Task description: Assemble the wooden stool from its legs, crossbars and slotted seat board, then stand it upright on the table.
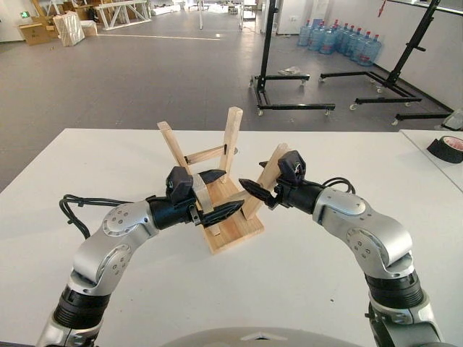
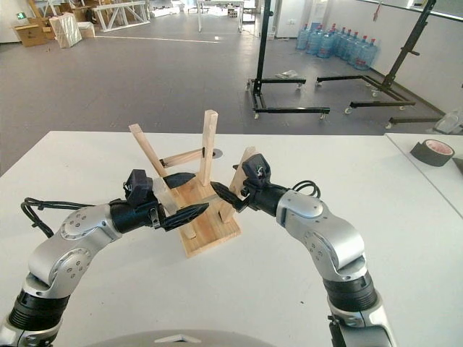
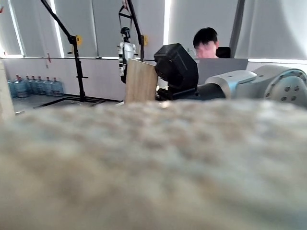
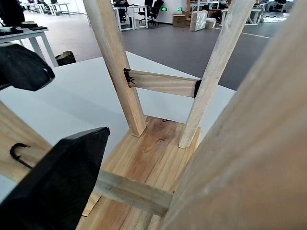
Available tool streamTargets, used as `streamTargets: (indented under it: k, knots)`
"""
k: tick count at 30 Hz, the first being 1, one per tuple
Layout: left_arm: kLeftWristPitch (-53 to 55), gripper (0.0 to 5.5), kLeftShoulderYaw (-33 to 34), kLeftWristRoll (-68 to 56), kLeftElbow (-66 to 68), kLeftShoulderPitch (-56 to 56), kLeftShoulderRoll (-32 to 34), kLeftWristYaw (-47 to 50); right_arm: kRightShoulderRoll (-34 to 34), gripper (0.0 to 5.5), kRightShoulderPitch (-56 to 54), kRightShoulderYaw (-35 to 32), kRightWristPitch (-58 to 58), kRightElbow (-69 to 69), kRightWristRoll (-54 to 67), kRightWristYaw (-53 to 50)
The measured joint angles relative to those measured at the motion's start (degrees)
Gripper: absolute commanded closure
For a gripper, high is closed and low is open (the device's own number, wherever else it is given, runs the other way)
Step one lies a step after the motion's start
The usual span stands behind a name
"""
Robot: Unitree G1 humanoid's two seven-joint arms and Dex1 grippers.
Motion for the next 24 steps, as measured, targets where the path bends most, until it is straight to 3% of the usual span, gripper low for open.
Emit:
streamTargets:
  k: [5,9,24]
  knots:
    - [1.66,1.1,-2.03,1.99,0.77,7.01,3.14,-1.02,-2.39,1.44,4.6,2.8,-11.23,1.65,-6.95,3.91]
    - [1.64,1.1,-1.64,2.08,0.76,6.97,3.45,-1.77,-0.5,1.44,4.2,5.32,-16.77,4.42,-11.34,2.95]
    - [0.87,1.1,2.14,-0.09,-3.46,9.51,3.8,-2.2,-4.97,1.44,-1.41,12.24,-23.48,8.94,-23.09,3.31]
